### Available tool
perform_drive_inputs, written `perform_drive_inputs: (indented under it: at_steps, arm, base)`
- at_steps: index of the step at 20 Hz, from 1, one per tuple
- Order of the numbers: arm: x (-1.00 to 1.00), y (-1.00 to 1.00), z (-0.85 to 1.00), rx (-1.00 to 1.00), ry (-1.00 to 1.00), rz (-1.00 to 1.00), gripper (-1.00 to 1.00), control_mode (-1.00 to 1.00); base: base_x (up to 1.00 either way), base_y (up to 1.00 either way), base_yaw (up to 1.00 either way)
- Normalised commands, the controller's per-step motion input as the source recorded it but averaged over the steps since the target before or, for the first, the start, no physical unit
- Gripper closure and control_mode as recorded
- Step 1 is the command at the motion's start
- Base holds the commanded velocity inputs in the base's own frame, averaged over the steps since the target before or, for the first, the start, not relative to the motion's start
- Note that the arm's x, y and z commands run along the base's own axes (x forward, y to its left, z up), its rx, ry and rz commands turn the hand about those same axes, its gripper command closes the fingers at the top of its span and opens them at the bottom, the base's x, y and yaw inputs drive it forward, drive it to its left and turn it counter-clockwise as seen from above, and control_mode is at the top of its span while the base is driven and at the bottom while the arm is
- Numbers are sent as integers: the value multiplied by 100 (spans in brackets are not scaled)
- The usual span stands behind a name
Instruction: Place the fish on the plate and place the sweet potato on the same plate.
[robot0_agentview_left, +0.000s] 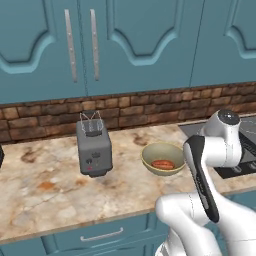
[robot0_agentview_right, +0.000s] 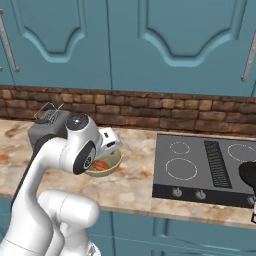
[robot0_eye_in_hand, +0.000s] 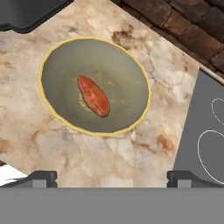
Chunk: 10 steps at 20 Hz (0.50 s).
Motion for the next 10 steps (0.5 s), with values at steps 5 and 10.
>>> perform_drive_inputs:
  at_steps: [5, 10]
  arm:
    - [40, 69, 11, -4, 35, 0, -100, -100]
    - [37, 42, 6, 0, 24, 0, -100, -100]
  base:
    - [0, 0, 0]
    - [0, 0, 0]
